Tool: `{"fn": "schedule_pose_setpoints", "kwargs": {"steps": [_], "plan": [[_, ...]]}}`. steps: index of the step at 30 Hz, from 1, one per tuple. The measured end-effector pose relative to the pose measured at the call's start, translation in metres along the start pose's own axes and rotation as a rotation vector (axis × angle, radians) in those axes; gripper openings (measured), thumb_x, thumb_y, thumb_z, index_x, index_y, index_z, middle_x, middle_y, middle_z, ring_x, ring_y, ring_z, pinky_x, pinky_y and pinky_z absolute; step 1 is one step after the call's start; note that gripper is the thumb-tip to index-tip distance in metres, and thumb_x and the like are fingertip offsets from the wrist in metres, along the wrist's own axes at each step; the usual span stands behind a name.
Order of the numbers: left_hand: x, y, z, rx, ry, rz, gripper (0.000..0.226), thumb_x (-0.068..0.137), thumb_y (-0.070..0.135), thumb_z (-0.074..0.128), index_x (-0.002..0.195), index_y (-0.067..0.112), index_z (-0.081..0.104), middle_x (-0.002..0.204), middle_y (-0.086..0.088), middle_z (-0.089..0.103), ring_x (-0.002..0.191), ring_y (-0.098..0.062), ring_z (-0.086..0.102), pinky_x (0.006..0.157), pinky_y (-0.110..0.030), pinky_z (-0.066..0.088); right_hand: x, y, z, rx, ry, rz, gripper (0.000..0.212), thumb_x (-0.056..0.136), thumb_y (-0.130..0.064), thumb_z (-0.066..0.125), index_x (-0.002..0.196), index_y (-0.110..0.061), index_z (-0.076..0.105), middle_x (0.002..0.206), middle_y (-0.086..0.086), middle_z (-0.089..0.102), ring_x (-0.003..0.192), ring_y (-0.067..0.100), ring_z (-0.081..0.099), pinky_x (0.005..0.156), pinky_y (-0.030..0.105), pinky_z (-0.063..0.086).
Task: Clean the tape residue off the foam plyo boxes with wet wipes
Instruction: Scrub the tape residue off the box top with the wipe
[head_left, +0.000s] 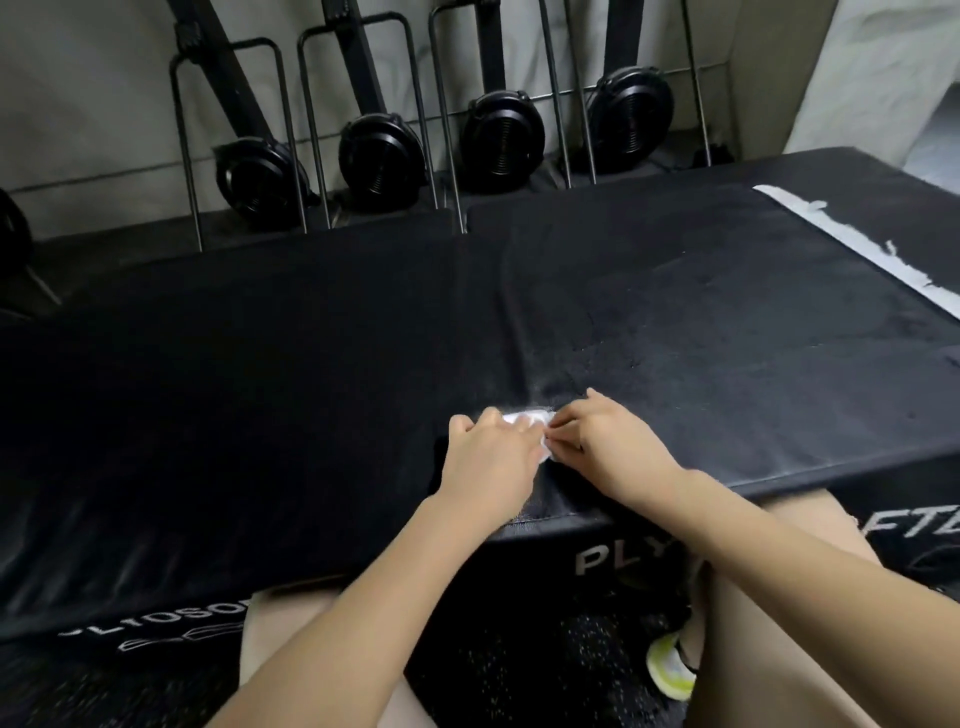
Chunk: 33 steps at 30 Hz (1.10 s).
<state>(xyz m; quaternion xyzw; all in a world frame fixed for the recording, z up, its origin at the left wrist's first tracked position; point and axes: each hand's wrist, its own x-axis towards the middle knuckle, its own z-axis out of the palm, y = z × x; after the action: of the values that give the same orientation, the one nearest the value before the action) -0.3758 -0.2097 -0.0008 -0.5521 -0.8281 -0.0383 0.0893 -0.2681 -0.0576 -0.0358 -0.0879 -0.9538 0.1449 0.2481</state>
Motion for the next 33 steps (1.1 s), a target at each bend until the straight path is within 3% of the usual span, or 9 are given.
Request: {"fn": "schedule_pose_setpoints", "kwargs": {"steps": [3,5,8,13,17,21,27,30,33], "plan": [[-0.012,0.004,-0.011,0.071,0.035,0.062,0.005,0.088,0.029,0.068,0.090,0.029,0.064,0.059,0.011,0.019,0.071,-0.016,0.044,0.067,-0.039,0.042,-0.017,-0.004,-0.004,0.031,0.015,-0.027,0.007,0.089,-0.023,0.076,0.088,-0.021,0.083,0.093,-0.008,0.073,0.082,0.013,0.068,0.112,0.047,0.043],[-0.034,0.010,-0.016,0.050,0.090,0.120,0.014,0.078,0.031,0.077,0.080,0.031,0.064,0.057,0.011,0.031,0.063,-0.015,0.044,0.059,-0.037,0.041,-0.043,-0.010,-0.009,0.077,0.035,-0.065,0.013,0.090,-0.030,0.072,0.093,-0.023,0.082,0.096,-0.012,0.074,0.084,0.006,0.068,0.116,0.036,0.036],[-0.069,0.019,-0.004,0.004,0.113,0.181,0.005,0.089,0.035,0.062,0.092,0.032,0.063,0.081,0.015,0.060,0.073,-0.014,0.049,0.069,-0.038,0.038,-0.080,-0.019,-0.013,0.098,0.069,-0.130,0.021,0.094,-0.037,0.067,0.102,-0.024,0.081,0.104,-0.013,0.072,0.091,0.003,0.066,0.116,0.032,0.034],[-0.102,0.014,0.003,-0.049,0.291,0.112,0.009,0.091,0.025,0.067,0.095,0.033,0.064,0.090,0.019,0.062,0.072,-0.010,0.045,0.071,-0.031,0.031,-0.092,-0.044,0.005,-0.007,0.191,-0.210,0.015,0.097,-0.031,0.070,0.104,-0.020,0.077,0.107,-0.006,0.070,0.100,0.015,0.066,0.109,0.040,0.043],[-0.130,-0.019,0.013,-0.067,0.470,0.112,0.018,0.091,0.020,0.069,0.107,0.026,0.074,0.108,0.019,0.070,0.075,-0.011,0.060,0.071,-0.032,0.032,-0.070,-0.091,0.032,-0.016,0.237,-0.233,0.010,0.097,-0.028,0.069,0.094,-0.020,0.074,0.099,-0.007,0.068,0.094,0.015,0.064,0.108,0.038,0.043],[-0.148,-0.039,0.011,0.040,0.507,0.123,0.020,0.083,0.015,0.073,0.101,0.023,0.077,0.106,0.017,0.071,0.078,-0.009,0.058,0.075,-0.033,0.033,-0.065,-0.109,0.048,-0.058,0.257,-0.228,0.011,0.093,-0.021,0.072,0.082,-0.022,0.069,0.093,-0.009,0.066,0.087,0.014,0.061,0.110,0.035,0.039],[-0.114,0.005,0.027,-0.091,0.468,0.171,0.026,0.084,0.013,0.078,0.109,0.019,0.075,0.115,0.012,0.070,0.080,-0.012,0.061,0.078,-0.035,0.039,-0.085,-0.065,0.013,-0.206,0.179,-0.249,0.011,0.092,-0.019,0.072,0.082,-0.023,0.071,0.088,-0.007,0.065,0.085,0.016,0.062,0.114,0.035,0.037],[-0.085,0.052,0.031,-0.123,0.441,0.212,0.019,0.094,0.014,0.065,0.111,0.019,0.071,0.113,0.011,0.066,0.081,-0.012,0.058,0.078,-0.033,0.039,-0.108,-0.023,-0.021,-0.242,0.147,-0.231,0.013,0.097,-0.020,0.063,0.090,-0.022,0.074,0.097,-0.008,0.068,0.090,0.016,0.065,0.117,0.034,0.032],[-0.063,0.085,0.033,-0.099,0.419,0.220,0.026,0.098,0.013,0.048,0.112,0.015,0.070,0.112,0.005,0.066,0.084,-0.014,0.058,0.080,-0.034,0.039,-0.117,0.004,-0.047,-0.251,0.102,-0.255,0.028,0.101,-0.020,0.051,0.096,-0.017,0.078,0.109,-0.007,0.071,0.099,0.015,0.067,0.115,0.035,0.035]]}}
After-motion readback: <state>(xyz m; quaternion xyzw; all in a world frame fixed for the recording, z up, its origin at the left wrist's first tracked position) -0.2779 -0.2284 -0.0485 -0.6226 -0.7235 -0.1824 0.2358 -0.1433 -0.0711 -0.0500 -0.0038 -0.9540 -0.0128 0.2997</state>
